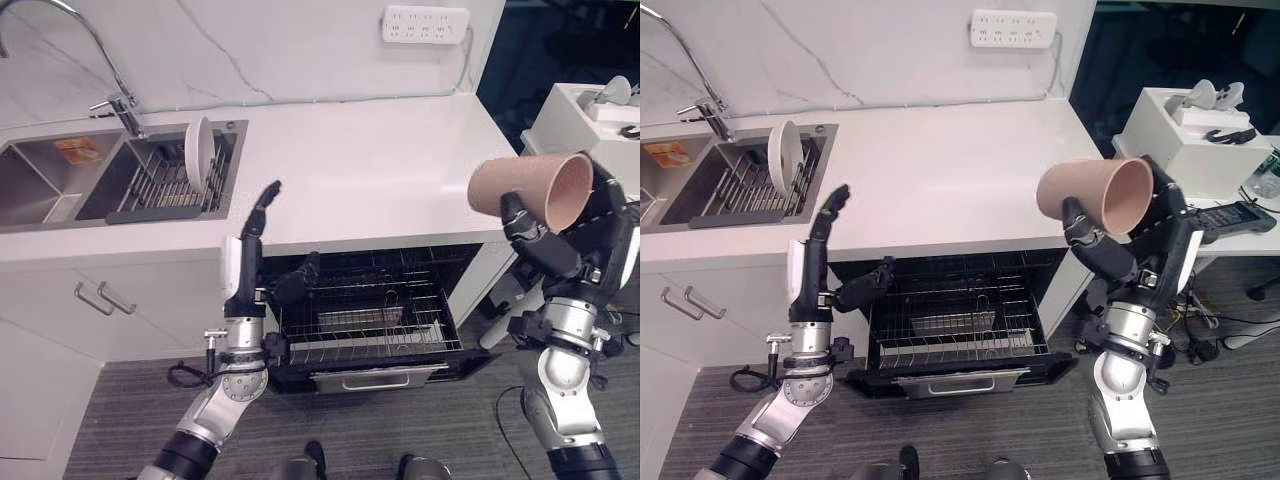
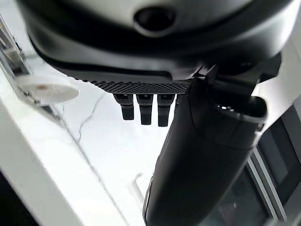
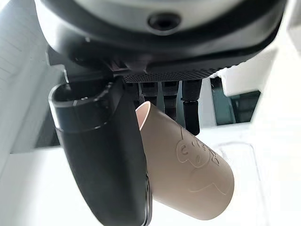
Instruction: Place the dishes in the dishwasher.
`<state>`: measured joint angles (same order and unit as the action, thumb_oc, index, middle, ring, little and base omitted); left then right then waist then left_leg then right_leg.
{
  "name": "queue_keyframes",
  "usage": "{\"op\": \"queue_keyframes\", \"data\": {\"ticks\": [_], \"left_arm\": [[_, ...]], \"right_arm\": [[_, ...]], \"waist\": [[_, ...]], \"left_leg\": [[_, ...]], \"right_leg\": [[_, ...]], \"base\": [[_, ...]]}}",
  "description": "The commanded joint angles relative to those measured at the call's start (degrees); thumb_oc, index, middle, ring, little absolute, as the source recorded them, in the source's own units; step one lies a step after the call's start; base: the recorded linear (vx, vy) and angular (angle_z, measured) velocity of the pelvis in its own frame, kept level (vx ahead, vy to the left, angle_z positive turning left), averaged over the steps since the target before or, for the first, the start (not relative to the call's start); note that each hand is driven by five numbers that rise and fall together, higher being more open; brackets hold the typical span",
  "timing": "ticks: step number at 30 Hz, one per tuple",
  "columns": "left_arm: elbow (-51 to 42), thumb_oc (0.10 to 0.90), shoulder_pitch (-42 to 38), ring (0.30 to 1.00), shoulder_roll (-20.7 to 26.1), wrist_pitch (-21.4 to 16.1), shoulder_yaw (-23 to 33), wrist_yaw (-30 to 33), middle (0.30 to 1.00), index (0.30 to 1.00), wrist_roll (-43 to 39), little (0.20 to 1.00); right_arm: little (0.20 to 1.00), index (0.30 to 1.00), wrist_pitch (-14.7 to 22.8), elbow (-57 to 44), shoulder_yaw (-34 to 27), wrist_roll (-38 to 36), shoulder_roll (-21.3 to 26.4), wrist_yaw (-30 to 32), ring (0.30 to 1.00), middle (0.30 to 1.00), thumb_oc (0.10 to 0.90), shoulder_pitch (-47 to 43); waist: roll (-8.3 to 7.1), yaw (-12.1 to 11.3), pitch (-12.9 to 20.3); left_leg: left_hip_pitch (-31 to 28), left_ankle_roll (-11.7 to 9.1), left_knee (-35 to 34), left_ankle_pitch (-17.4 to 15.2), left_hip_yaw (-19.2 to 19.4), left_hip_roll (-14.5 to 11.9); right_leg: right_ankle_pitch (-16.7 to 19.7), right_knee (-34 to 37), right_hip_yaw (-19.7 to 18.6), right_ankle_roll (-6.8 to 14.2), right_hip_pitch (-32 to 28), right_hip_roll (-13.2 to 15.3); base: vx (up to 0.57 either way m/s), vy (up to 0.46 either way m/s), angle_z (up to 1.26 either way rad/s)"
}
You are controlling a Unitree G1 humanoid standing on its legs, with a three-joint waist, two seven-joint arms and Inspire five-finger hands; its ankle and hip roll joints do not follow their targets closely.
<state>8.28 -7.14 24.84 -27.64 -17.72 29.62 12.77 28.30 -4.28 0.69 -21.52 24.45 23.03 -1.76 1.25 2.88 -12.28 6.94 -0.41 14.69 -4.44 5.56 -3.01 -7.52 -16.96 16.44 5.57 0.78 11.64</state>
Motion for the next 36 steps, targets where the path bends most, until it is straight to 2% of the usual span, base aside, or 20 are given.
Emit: {"op": "queue_keyframes", "data": {"ticks": [1,5,13,20,23,29,31,36], "left_arm": [[-6.85,0.800,0.42,0.900,3.45,-5.55,1.65,-6.91,0.900,0.900,-2.47,0.900],[-5.17,0.800,4.05,0.900,5.17,-6.29,3.84,-9.26,0.900,0.900,-3.60,0.900],[-3.35,0.800,7.41,0.900,6.21,-8.96,7.02,-10.58,0.900,0.900,-4.44,0.900],[-0.78,0.800,9.39,0.900,7.55,-12.68,8.22,-13.04,0.900,0.900,0.73,0.900],[2.21,0.800,10.09,0.900,8.65,-14.33,6.86,-12.24,0.900,0.900,6.21,0.900],[6.70,0.800,7.16,0.900,10.32,-15.22,3.09,-9.94,0.900,0.900,10.56,0.900],[8.54,0.800,3.94,0.900,10.76,-15.37,0.79,-9.74,0.900,0.900,10.94,0.900],[9.67,0.800,0.52,0.900,11.49,-15.74,-2.24,-10.63,0.900,0.900,10.99,0.900]], "right_arm": [[0.300,0.300,4.08,-1.86,-1.73,-3.64,1.12,-6.07,0.300,0.300,0.400,-2.33],[0.300,0.300,3.91,1.38,-1.29,-4.59,0.14,-10.09,0.300,0.300,0.400,0.27],[0.300,0.300,3.96,3.75,-0.75,-3.19,-0.27,-13.21,0.300,0.300,0.400,2.53],[0.300,0.300,3.76,8.50,0.56,-2.46,-0.53,-13.83,0.300,0.300,0.400,3.96],[0.300,0.300,4.23,12.59,1.46,-1.88,-0.52,-15.00,0.300,0.300,0.400,3.63],[0.300,0.300,5.00,19.45,3.63,-2.07,0.69,-14.90,0.300,0.300,0.400,-0.04],[0.300,0.300,3.38,23.44,3.86,-1.77,3.02,-15.92,0.300,0.300,0.400,-3.95],[0.300,0.300,1.12,29.02,4.10,-1.71,6.93,-17.21,0.300,0.300,0.400,-9.81]], "waist": [[-0.17,0.22,3.37],[0.29,0.22,2.88],[0.64,-0.21,2.22],[0.95,-0.84,1.53],[1.47,-1.03,0.96],[3.20,-1.84,-1.19],[4.18,-2.80,-3.08],[5.14,-4.14,-5.97]], "left_leg": [[-1.51,-2.44,2.50,-6.76,4.32,-4.42],[-1.06,-2.61,2.50,-6.28,4.55,-4.58],[-0.23,-2.75,2.50,-5.68,4.66,-4.68],[0.95,-2.90,2.50,-5.17,4.10,-4.60],[1.19,-2.79,2.50,-4.84,3.53,-4.58],[2.10,-2.69,2.50,-3.51,1.85,-4.49],[3.35,-2.88,2.50,-2.85,0.76,-4.00],[6.28,-3.43,2.50,-1.52,-0.47,-3.54]], "right_leg": [[-4.65,-0.23,-3.20,0.86,-1.14,-1.78],[-4.72,-0.23,-3.09,0.91,-1.01,-1.63],[-4.88,-0.23,-2.73,0.87,-0.93,-1.43],[-5.36,-0.23,-2.13,0.70,-1.21,-1.55],[-5.80,-0.23,-1.78,0.23,-2.24,-2.05],[-6.19,-0.23,-0.85,-1.05,-3.49,-2.95],[-6.23,-0.23,-0.55,-1.69,-2.75,-2.91],[-6.45,-0.23,-0.37,-2.18,-1.70,-3.04]], "base": [[0.00,0.000,0.00],[0.00,0.018,0.00],[0.00,0.000,0.00],[0.01,0.006,0.02],[0.05,0.036,0.07],[0.05,0.038,0.09],[-0.03,0.040,0.22],[-0.05,-0.004,0.18]]}}
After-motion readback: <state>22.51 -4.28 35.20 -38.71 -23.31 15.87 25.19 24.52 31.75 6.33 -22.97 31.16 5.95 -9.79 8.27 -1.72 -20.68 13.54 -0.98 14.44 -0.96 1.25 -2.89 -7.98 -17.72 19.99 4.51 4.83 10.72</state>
